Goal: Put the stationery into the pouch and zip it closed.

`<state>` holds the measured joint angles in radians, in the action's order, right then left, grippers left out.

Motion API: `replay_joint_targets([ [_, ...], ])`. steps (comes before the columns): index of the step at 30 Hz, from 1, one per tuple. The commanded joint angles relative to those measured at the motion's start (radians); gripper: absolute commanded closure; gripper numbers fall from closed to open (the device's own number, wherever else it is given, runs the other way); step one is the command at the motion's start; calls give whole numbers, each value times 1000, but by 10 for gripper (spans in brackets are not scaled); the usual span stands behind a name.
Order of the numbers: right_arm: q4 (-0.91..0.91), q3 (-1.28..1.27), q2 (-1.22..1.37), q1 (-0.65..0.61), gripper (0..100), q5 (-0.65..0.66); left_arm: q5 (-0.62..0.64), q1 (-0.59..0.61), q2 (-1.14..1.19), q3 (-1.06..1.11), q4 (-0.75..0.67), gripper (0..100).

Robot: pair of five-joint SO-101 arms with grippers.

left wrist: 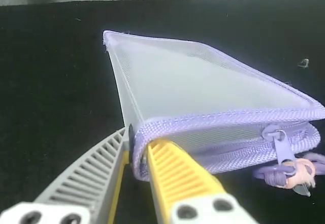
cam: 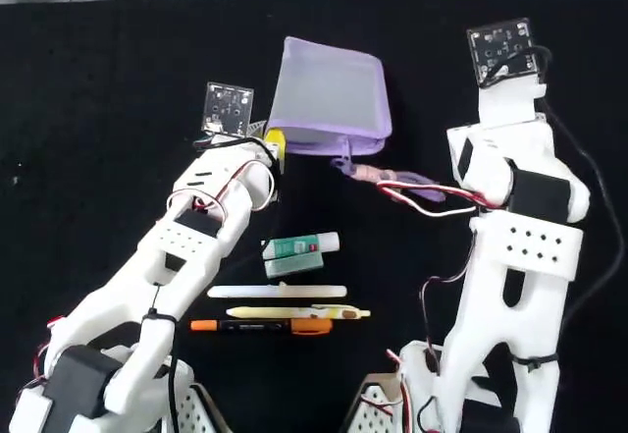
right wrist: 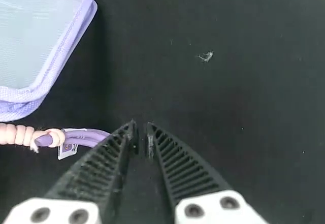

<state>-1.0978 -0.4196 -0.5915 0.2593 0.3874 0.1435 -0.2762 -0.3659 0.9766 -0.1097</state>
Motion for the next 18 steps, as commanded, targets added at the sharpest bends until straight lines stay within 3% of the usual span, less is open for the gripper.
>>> replay_joint_targets([
  [1, -8, 16, -39, -26, 948, -2, 0, -10, -15, -10, -14, 973],
  [7, -20, -108, -47, -158, 749, 0, 0, -27, -15, -35, 14, 973],
  [14, 29, -246, -47, -311, 741, 112, 109, -8, -15, -240, 350, 973],
  [18, 49, -297, -47, -373, 741, 120, 118, -2, -15, -294, 427, 973],
])
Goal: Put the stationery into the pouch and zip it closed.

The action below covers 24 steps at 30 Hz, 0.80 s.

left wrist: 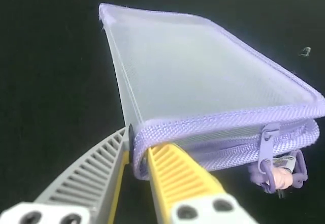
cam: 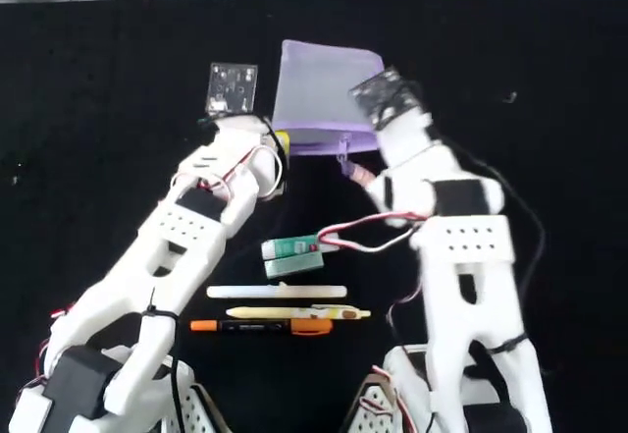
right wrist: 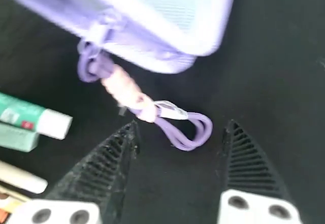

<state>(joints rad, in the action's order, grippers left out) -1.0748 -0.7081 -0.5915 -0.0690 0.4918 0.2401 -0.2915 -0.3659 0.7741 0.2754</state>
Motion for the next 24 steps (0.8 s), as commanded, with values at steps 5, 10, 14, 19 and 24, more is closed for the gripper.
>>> replay_joint_targets([
  [5, 78, -62, -45, -104, 741, 17, 21, 13, -15, -94, 46, 973],
  [10, 276, -189, -39, -135, 742, 15, 21, 13, -15, -96, 48, 973],
  [14, 410, -260, -39, -143, 750, 6, 21, 8, -15, -96, 48, 973],
  [19, 543, -314, 2, -140, 902, 5, 23, 5, -15, -93, 49, 973],
  [24, 578, -245, 151, -97, 987, 5, 23, 5, -15, -91, 49, 973],
])
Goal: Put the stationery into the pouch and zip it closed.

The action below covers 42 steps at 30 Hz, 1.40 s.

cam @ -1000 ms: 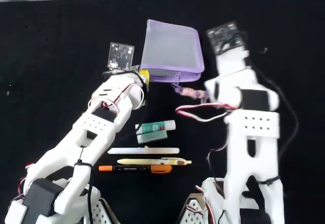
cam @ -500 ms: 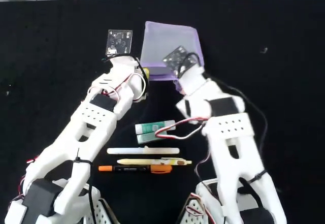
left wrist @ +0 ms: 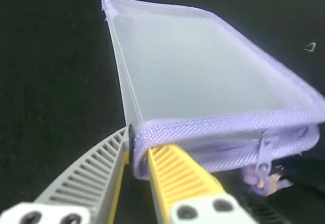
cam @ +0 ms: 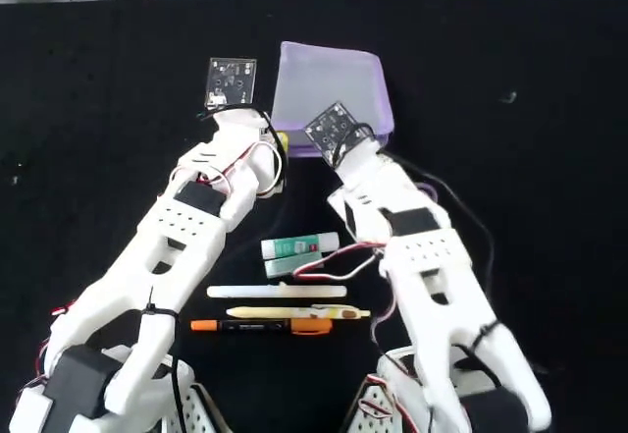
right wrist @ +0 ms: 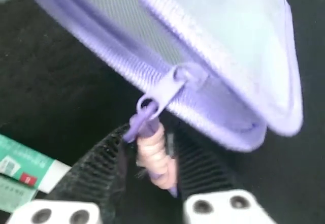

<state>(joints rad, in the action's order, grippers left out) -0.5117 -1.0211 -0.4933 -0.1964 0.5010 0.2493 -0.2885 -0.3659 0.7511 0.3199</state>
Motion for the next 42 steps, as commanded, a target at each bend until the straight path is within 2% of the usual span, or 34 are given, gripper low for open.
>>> replay_joint_targets([
  [1, -8, 99, 68, 51, 987, -6, 14, 7, -15, -68, 5, 973],
  [5, -117, 166, 36, 106, 987, -52, 14, 10, -15, -70, 0, 973],
  [13, -270, 166, -225, 241, 987, -51, 12, 50, -8, -73, -3, 973],
  [26, -253, 231, -140, 448, 987, -9, 8, 68, -11, -67, -3, 973],
  [37, -310, 271, -117, 397, 987, -11, 5, 12, -3, -71, -8, 970],
  [42, -338, 297, -117, 393, 987, -12, -15, -18, 18, -27, -107, 970],
])
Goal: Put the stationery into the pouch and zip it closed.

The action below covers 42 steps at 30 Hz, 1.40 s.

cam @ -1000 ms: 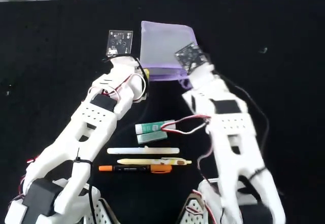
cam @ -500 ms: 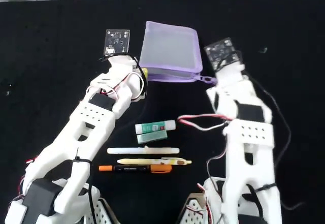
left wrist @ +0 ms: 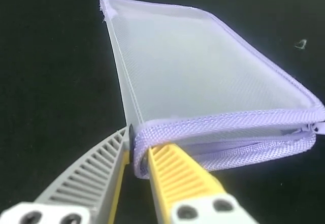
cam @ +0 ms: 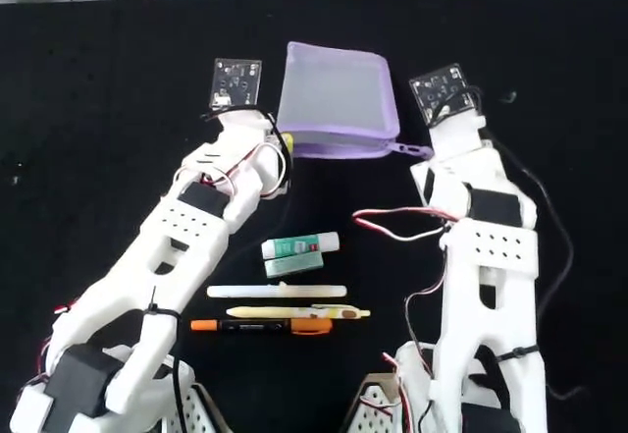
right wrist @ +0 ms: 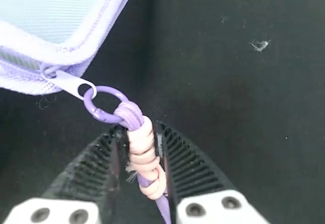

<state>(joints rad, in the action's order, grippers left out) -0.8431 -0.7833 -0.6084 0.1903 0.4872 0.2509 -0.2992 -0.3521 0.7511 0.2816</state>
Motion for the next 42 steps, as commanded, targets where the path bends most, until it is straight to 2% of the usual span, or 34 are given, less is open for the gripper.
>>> replay_joint_targets([
  [1, -6, 61, -2, 6, 987, 2, -43, -15, 17, -21, -91, 970],
  [5, -6, 62, -2, 5, 987, 2, -114, -44, 77, -19, -135, 964],
  [9, -6, 62, -2, -6, 987, 2, -92, -64, 120, -19, -160, 852],
  [11, -6, 64, -2, -9, 987, 2, -75, -65, 130, -18, -163, 826],
  [15, -6, 65, -2, -9, 987, 2, -78, -64, 144, -31, -176, 827],
  [20, -6, 64, -2, -9, 987, 2, -81, -65, 193, -28, -348, 827],
  [24, -6, 65, -2, -5, 987, 2, -84, -54, 293, -42, -431, 852],
  [28, -6, 67, -2, -5, 987, 2, -203, -56, 370, -54, -522, 891],
  [32, -6, 67, -2, -3, 987, 2, -224, -56, 416, -47, -624, 921],
  [37, -6, 67, -2, -3, 987, 2, -224, -56, 445, -54, -641, 974],
  [42, -6, 67, -2, -3, 967, 2, -216, -56, 445, -50, -638, 972],
])
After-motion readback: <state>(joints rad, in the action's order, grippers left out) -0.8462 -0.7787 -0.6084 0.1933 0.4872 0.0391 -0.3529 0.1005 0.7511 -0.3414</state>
